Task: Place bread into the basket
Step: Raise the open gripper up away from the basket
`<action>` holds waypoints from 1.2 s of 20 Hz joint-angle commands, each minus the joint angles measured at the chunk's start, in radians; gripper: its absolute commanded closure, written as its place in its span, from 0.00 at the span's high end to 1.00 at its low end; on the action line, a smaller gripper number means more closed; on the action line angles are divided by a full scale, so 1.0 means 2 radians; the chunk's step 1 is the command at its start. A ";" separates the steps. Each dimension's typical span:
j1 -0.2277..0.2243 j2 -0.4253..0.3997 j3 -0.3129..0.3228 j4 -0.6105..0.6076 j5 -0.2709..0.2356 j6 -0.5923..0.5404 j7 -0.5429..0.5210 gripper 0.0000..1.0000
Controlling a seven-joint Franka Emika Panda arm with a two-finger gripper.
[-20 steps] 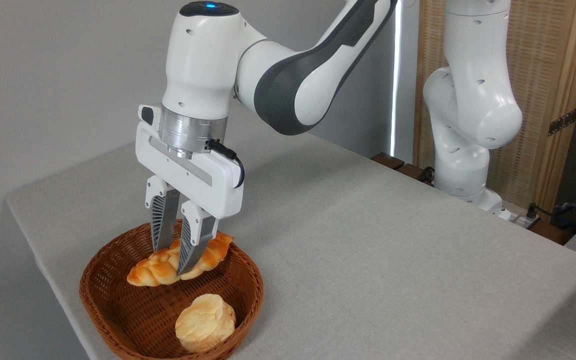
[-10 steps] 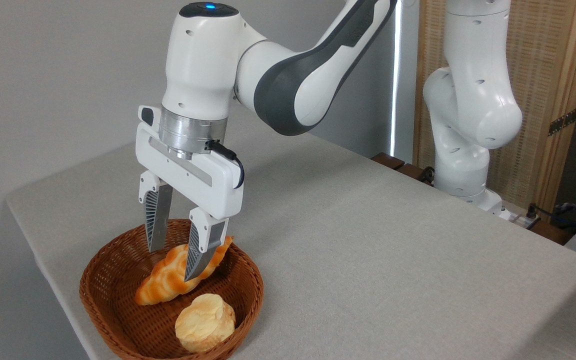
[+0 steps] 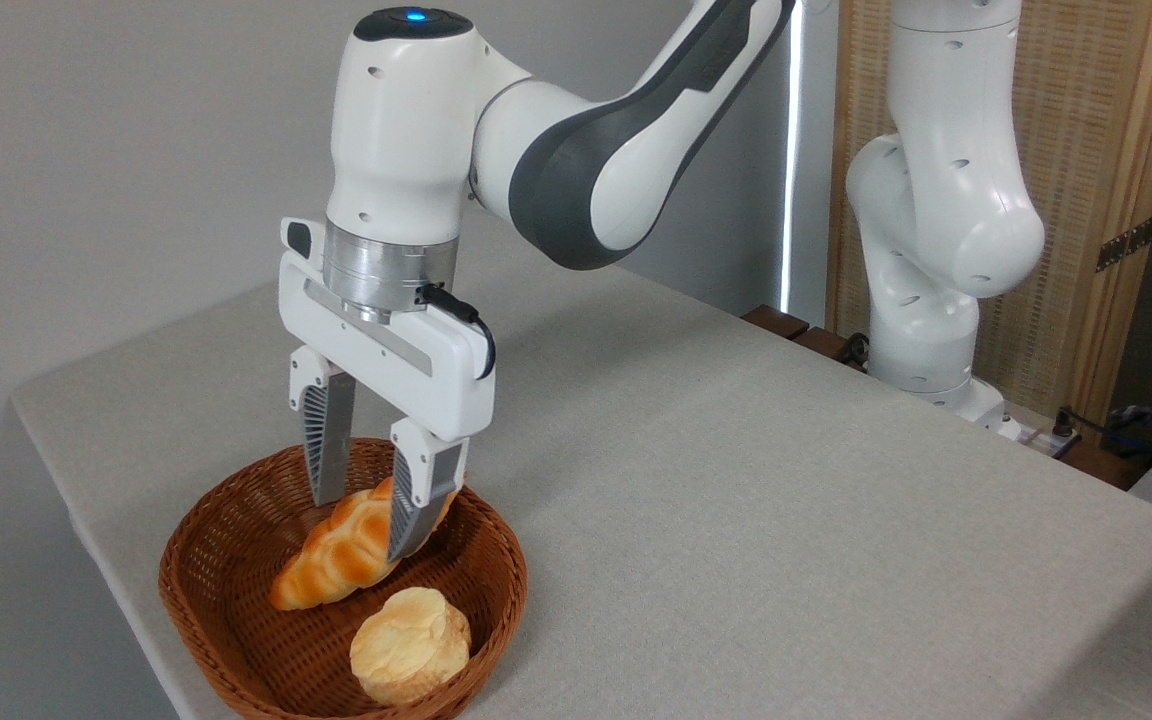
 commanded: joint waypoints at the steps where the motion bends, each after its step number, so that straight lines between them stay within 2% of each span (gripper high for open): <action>1: -0.004 -0.004 0.023 0.042 -0.002 -0.075 -0.003 1.00; 3: -0.004 -0.004 0.034 0.055 0.004 -0.101 -0.002 1.00; 6: -0.005 -0.005 0.039 0.066 0.032 -0.129 -0.003 1.00; 10: -0.005 -0.011 0.040 0.067 0.049 -0.136 -0.003 1.00; 19: -0.006 -0.047 0.045 0.066 0.050 -0.196 0.004 1.00; 24: -0.006 -0.048 0.046 0.067 0.049 -0.212 0.004 1.00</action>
